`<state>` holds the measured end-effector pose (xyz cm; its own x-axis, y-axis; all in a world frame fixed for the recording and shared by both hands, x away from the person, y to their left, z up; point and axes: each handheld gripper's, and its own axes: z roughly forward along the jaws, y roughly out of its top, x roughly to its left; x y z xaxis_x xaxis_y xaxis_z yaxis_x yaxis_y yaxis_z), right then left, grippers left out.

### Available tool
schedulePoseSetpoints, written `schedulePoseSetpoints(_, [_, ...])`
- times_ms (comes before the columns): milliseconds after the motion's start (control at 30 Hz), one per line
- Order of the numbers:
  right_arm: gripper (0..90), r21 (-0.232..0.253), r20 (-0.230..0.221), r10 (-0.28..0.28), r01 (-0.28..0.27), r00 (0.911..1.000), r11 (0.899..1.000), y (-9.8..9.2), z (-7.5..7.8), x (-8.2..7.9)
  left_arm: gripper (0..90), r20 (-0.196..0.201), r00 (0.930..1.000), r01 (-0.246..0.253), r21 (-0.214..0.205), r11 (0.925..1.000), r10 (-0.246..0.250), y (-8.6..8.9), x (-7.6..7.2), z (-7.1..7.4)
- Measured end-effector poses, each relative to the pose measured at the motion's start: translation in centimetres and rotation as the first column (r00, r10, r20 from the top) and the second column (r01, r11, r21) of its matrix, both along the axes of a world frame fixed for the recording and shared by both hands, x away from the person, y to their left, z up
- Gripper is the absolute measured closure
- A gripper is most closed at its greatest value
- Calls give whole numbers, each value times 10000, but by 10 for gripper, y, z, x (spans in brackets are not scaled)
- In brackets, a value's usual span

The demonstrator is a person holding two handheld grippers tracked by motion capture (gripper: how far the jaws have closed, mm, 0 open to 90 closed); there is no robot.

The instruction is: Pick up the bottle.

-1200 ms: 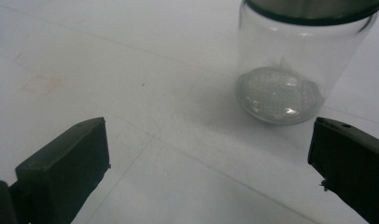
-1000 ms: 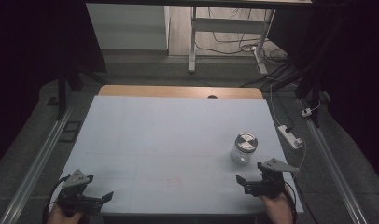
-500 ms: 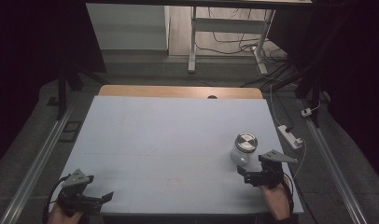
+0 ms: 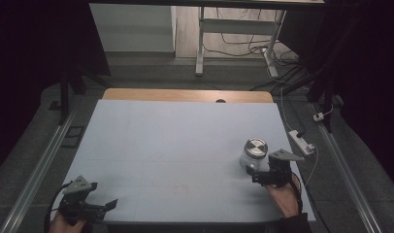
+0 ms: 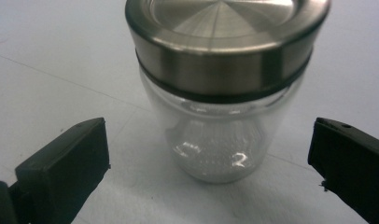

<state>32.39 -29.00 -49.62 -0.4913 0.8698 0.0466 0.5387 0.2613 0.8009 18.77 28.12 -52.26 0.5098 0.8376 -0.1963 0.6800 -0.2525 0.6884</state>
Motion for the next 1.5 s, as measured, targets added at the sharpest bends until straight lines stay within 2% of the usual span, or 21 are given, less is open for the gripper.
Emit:
schedulePoseSetpoints(133, [0, -254, 69, 95, -93, 9999, 9996, 4, -1, 6, 0, -16, 10000, 3, -35, 10000, -3, 1, 0, 0])
schedulePoseSetpoints(233, [0, -240, 146, 96, -93, 9998, 9997, 6, -1, 11, 0, -15, 10000, 12, -42, 10000, -12, 1, 0, 0])
schedulePoseSetpoints(400, [0, -406, 41, -4, 6, 10000, 9992, 9, -3, 20, 0, -42, 10000, 24, -83, 10000, -24, 1, 0, 0])
schedulePoseSetpoints(700, [0, -311, 73, 25, -23, 10000, 9995, 13, -5, 32, 0, -63, 10000, 49, -153, 9999, -50, 2, 0, 0])
schedulePoseSetpoints(833, [0, -332, 99, 77, -73, 9999, 9994, 15, -6, 34, 0, -106, 9999, 81, -141, 9999, -83, 2, 1, 0])
schedulePoseSetpoints(1000, [128, -282, 172, 258, -254, 9995, 9993, 13, -5, 35, 0, -115, 9999, 82, -182, 9998, -85, 2, 1, 0])
schedulePoseSetpoints(1033, [128, -282, 172, 258, -254, 9995, 9993, 13, -5, 35, 0, -115, 9999, 82, -182, 9998, -85, 2, 1, 0])
schedulePoseSetpoints(1100, [141, -593, 324, 292, -272, 9990, 9979, 14, -4, 33, 0, -138, 9998, 107, -180, 9998, -110, 2, 1, 0])
schedulePoseSetpoints(1367, [146, -720, 347, 211, -185, 9992, 9972, 15, -3, 32, 0, -142, 9998, 146, -246, 9996, -150, 2, 1, 0])
schedulePoseSetpoints(1500, [146, -612, 272, 220, -203, 9994, 9979, 14, -2, 32, 0, -140, 9998, 146, -252, 9996, -150, 2, 1, 0])
